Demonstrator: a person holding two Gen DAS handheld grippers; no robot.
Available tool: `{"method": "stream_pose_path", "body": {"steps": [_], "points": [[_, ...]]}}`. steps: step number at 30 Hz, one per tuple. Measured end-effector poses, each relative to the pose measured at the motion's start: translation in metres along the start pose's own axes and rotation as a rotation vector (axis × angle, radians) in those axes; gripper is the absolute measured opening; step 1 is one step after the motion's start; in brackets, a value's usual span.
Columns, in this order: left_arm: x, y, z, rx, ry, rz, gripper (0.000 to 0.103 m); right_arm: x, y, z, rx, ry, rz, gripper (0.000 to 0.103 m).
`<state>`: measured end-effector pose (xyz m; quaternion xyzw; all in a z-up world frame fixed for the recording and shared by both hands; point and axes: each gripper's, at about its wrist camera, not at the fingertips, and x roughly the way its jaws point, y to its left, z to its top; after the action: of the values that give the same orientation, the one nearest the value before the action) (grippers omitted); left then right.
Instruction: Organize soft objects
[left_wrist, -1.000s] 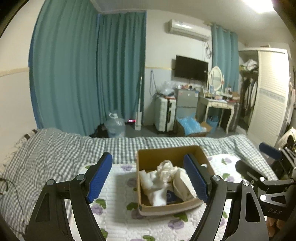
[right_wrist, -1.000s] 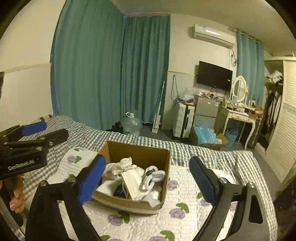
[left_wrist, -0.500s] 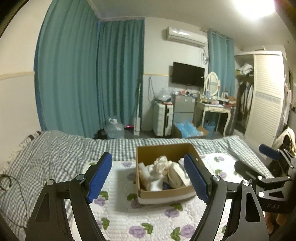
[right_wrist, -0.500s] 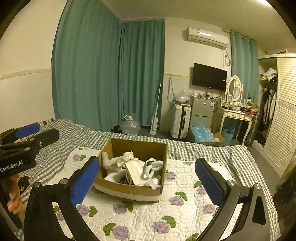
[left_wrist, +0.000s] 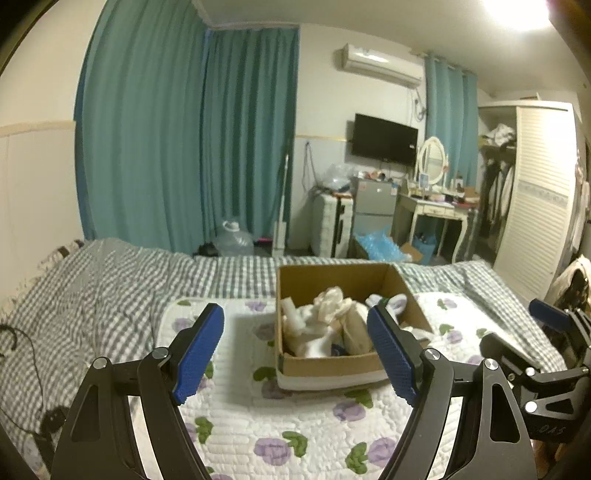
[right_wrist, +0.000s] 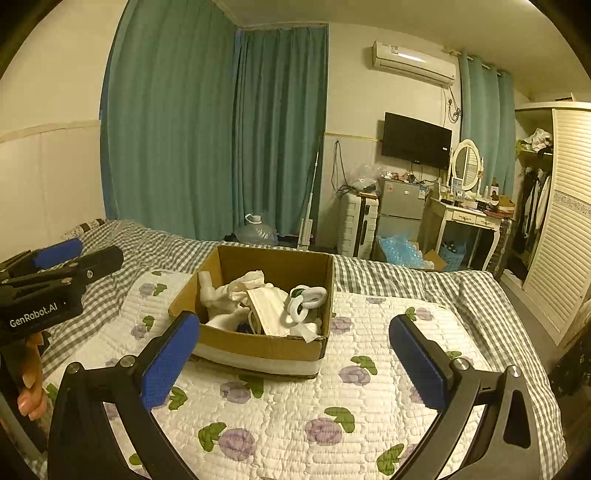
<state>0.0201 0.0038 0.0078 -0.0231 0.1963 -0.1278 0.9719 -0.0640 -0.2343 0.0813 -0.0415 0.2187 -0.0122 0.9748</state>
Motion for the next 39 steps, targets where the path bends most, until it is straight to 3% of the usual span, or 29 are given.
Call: {"method": "stream_pose_path", "body": {"steps": [39], "points": [[0.0069,0.0058,-0.0114,-0.002,0.039,0.012,0.081,0.0063,-0.0002,-0.0045,0.017,0.009,-0.010,0.103]]}}
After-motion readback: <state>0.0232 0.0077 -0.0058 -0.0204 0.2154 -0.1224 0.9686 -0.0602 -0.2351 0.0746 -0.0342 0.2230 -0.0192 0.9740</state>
